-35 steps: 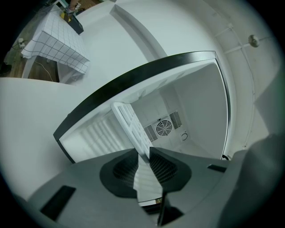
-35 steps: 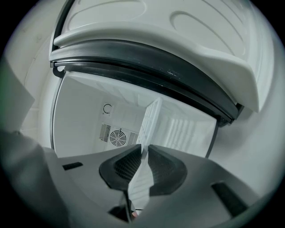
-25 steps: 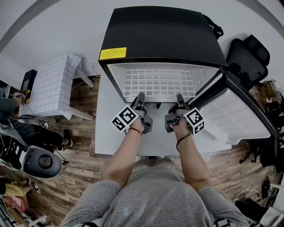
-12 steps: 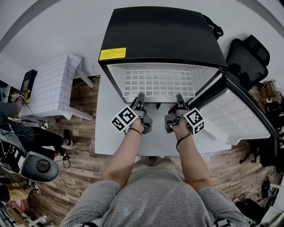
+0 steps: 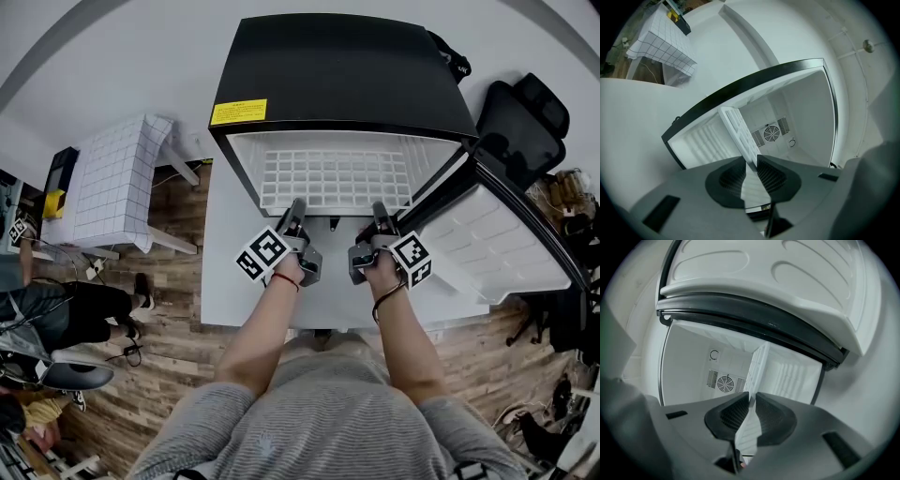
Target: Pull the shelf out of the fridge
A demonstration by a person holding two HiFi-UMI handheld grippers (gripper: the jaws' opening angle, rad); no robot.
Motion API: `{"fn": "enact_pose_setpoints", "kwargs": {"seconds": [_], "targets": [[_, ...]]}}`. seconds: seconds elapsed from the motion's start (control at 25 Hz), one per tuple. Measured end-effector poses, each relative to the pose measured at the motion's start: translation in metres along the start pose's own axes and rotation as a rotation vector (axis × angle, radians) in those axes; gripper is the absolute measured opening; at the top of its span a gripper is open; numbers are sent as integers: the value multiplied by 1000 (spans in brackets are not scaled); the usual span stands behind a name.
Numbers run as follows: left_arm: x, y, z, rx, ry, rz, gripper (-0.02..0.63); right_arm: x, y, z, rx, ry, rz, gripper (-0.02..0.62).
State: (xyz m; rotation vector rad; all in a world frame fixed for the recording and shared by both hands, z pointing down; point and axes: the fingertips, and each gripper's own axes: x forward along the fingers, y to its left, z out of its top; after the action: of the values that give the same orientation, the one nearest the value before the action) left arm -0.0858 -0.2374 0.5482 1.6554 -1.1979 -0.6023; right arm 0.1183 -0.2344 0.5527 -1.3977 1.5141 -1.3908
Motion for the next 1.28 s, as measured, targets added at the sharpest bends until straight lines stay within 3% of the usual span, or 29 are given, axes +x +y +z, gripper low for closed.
{"fn": "enact_pose_setpoints", "kwargs": {"seconds": [1.28], "targets": [[-26, -2, -13, 9, -9, -1, 84, -28, -3, -8, -16, 19, 16, 55]]}}
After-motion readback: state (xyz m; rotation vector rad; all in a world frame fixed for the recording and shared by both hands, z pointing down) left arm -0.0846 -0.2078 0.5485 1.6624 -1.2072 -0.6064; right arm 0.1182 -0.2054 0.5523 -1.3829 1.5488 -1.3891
